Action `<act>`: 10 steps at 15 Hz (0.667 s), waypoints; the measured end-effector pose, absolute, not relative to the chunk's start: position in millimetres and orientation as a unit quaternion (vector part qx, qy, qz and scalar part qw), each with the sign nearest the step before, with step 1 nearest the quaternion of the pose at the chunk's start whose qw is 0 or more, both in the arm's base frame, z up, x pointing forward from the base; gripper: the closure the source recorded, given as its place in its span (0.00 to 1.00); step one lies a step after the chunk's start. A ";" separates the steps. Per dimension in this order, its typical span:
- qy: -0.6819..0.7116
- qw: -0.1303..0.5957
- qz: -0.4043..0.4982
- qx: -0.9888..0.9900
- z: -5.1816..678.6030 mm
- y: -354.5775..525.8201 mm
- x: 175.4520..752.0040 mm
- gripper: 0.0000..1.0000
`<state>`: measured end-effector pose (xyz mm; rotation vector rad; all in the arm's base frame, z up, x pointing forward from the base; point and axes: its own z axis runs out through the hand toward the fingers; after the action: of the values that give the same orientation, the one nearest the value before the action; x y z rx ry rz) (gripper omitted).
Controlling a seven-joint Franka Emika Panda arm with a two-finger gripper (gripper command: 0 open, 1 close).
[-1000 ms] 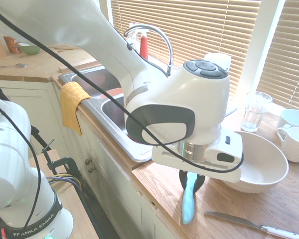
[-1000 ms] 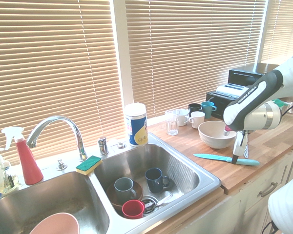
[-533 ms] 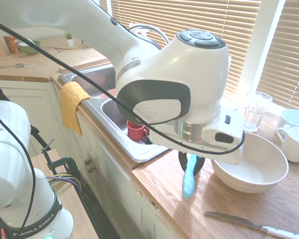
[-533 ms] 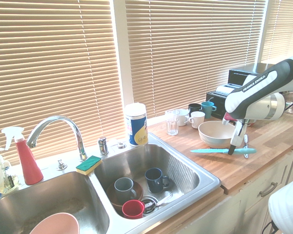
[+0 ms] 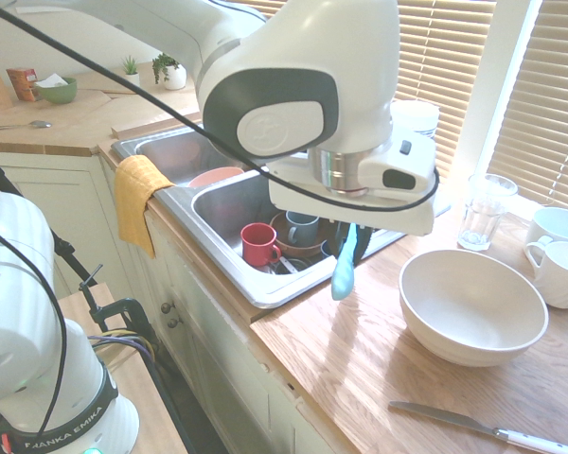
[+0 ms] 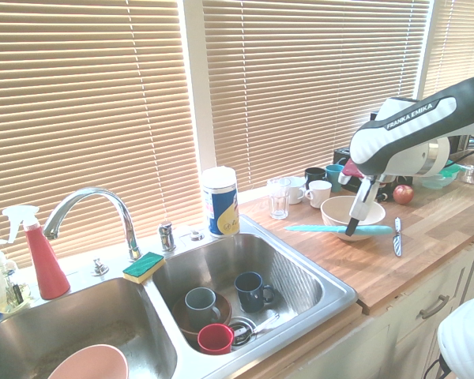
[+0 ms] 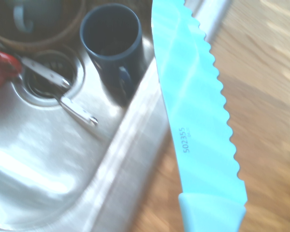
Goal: Put the knife into the sink
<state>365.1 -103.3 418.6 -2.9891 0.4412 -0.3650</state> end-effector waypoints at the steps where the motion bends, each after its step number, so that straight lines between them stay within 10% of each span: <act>1: 0.149 0.049 -0.120 -0.980 416.7 -81.0 371.1 1.00; 10: 0.210 0.057 -0.120 -0.969 325.7 69.8 411.2 1.00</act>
<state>411.2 69.8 325.7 -2.9378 0.6381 -0.3650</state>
